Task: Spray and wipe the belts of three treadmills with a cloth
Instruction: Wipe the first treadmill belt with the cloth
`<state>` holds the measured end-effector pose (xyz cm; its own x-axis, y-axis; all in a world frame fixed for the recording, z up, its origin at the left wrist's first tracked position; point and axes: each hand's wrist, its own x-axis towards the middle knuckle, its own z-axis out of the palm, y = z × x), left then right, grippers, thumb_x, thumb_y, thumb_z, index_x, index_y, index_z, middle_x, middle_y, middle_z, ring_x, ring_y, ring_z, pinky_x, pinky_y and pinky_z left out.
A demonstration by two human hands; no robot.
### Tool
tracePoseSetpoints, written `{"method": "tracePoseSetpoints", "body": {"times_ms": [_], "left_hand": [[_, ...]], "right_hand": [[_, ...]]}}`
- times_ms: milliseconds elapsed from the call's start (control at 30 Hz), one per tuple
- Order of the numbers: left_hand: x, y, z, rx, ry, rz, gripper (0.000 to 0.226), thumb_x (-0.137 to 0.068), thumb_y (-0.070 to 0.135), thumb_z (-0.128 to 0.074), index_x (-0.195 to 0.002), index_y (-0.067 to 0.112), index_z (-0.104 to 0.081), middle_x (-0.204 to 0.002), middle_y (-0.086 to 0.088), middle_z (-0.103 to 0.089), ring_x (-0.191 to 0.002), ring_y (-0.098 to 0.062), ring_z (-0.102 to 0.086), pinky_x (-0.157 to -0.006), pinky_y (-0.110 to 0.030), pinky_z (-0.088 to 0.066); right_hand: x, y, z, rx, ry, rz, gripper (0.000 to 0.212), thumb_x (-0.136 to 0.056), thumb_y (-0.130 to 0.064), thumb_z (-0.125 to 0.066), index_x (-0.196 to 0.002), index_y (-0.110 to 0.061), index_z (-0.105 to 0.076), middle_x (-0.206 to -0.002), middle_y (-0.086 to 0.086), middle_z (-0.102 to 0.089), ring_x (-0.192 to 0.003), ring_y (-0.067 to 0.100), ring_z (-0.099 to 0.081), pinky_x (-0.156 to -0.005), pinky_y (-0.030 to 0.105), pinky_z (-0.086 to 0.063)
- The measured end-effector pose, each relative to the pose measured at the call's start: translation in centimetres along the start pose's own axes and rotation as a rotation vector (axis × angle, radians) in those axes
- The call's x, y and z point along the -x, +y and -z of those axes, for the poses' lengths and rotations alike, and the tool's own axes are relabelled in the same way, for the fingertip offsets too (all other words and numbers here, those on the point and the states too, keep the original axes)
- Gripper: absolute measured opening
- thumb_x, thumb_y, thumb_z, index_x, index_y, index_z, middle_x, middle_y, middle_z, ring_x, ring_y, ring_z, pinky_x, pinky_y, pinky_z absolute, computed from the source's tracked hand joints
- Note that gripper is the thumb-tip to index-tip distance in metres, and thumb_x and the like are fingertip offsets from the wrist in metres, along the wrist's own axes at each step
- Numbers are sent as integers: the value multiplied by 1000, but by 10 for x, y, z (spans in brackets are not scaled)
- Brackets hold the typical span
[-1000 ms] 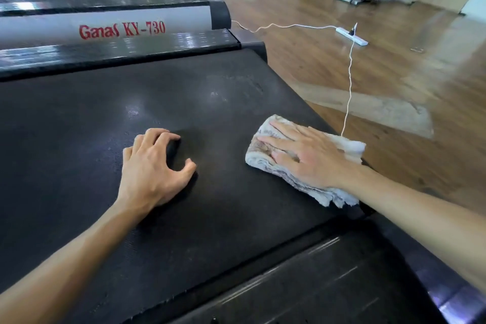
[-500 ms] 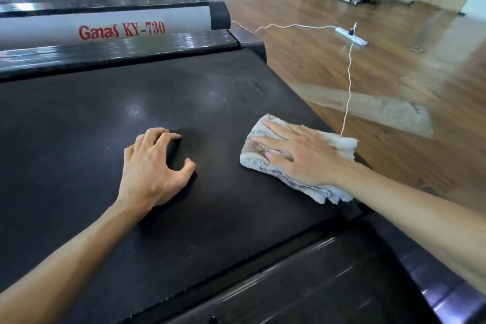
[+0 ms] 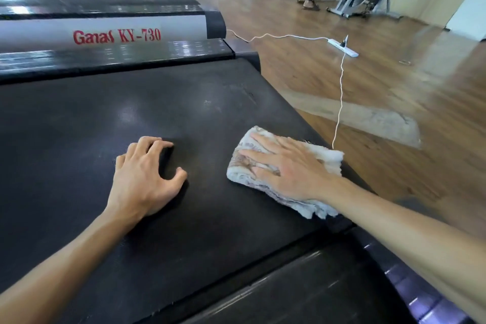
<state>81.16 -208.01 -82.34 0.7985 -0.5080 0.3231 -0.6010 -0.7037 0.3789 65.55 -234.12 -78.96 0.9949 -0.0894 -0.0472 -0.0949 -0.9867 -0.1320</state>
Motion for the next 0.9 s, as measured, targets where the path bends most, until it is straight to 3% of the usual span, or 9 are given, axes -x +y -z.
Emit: {"method": "tracePoseSetpoints", "body": {"times_ms": [100,200,367,533,633,733,900], "left_hand": [[0,-1,1,-8,-4,-4,66,-74,60,-44,-127,25,-61,-131,8,-52,-121,-21,-47,-107,-46,-35],[0,-3,1,-9,-5,-4,67,-74,61,-43,-128,25,-61,-132,8,-52,-123,-21,-47,-107,-46,-35],[-1,-5,-2,-21,-3,-6,58,-79,53,-45,-127,25,-60,-130,8,-52,-119,-21,-47,-103,-44,-35],[-1,-8,-5,-20,4,-4,49,-85,37,-40,-128,25,-60,-133,8,-52,-122,-21,-47,-102,-45,-36],[0,-9,-5,-18,7,-1,49,-86,35,-39,-129,25,-60,-135,7,-52,-123,-21,-46,-103,-45,-36],[-1,-7,-5,-38,-4,8,50,-85,36,-38,-129,25,-59,-134,7,-51,-122,-21,-46,-103,-45,-36],[-1,-5,-5,-33,-18,12,48,-86,33,-37,-128,25,-58,-131,8,-51,-120,-21,-45,-102,-46,-36]], "right_hand": [[14,-35,-13,13,-14,164,53,-101,-61,-22,-154,-59,-27,-172,-16,-3,-158,16,-4,-128,41,-1],[39,-27,-14,-14,-18,264,50,-101,-60,-29,-151,-60,-32,-171,-20,-8,-157,11,-6,-127,37,-2],[11,-12,-1,-33,-54,93,54,-98,-64,-20,-151,-64,-27,-170,-25,3,-158,8,0,-128,43,-3],[20,-52,-9,-53,-28,287,49,-103,-55,-42,-152,-55,-37,-168,-24,1,-156,11,-6,-126,30,8],[27,-31,-5,-63,-94,320,47,-102,-56,-35,-149,-61,-37,-169,-26,-3,-157,5,-3,-127,34,3],[10,-8,2,-51,-64,219,48,-104,-52,-34,-151,-60,-35,-170,-26,-5,-156,1,-2,-128,40,-6],[-14,-50,-12,-34,-33,195,63,-96,-66,-25,-158,-53,-26,-172,-15,-10,-157,14,-9,-127,43,-7]]}}
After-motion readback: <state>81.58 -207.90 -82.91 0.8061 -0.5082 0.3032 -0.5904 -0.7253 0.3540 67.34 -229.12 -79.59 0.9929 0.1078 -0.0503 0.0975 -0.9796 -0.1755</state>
